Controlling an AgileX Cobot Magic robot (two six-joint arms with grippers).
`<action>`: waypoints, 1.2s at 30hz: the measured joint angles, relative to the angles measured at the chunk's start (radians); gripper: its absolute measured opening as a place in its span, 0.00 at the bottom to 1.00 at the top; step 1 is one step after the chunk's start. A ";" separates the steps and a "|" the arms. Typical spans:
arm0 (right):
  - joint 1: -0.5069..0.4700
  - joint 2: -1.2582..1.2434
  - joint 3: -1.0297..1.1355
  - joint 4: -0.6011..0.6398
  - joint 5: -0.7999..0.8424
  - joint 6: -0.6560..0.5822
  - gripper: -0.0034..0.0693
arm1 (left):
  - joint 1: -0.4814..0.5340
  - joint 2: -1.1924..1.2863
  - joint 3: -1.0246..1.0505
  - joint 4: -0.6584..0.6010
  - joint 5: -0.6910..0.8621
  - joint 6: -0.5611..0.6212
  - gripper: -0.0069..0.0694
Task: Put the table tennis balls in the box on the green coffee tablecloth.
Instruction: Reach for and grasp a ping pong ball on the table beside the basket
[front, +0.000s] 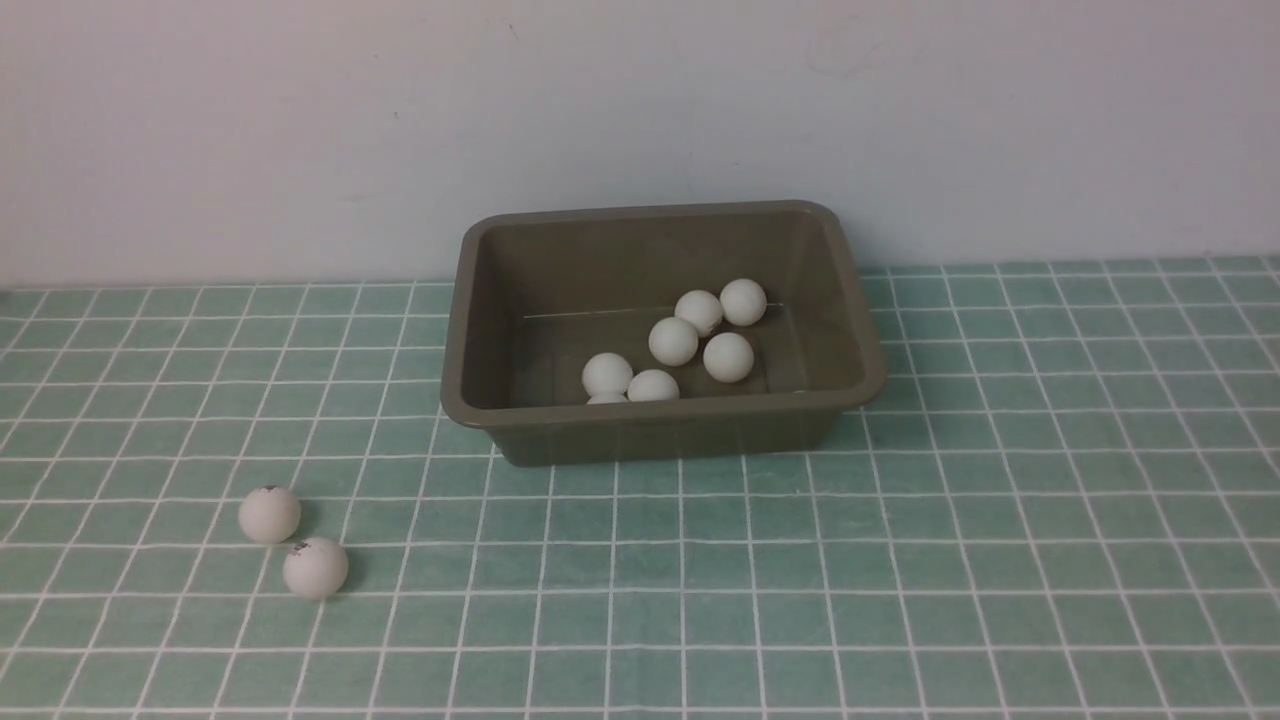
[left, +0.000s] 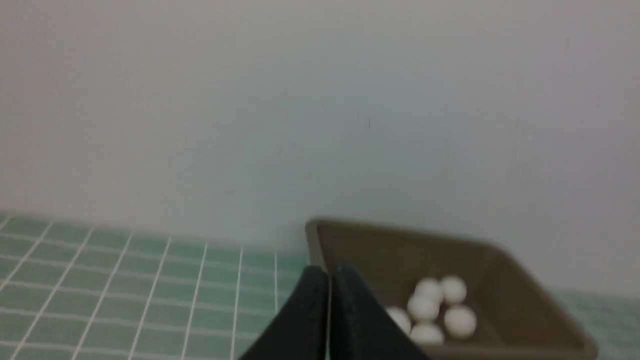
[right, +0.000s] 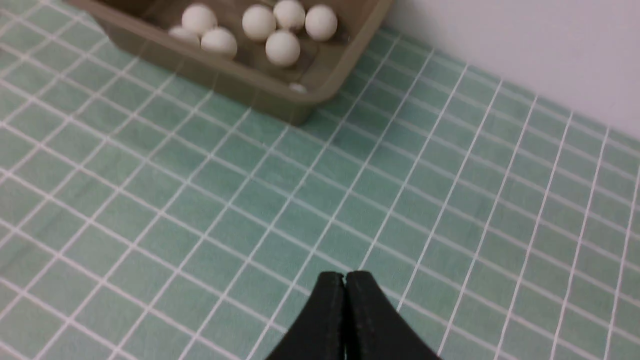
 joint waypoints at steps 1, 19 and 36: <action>0.000 -0.004 0.001 0.000 0.000 0.010 0.03 | 0.000 0.057 -0.031 0.027 0.041 0.002 0.09; 0.000 -0.423 0.098 -0.027 0.094 0.126 0.03 | 0.000 1.026 -0.550 0.565 0.321 -0.316 0.18; 0.000 -0.508 0.179 0.039 0.131 0.156 0.02 | 0.000 1.248 -0.557 0.552 0.180 -0.306 0.85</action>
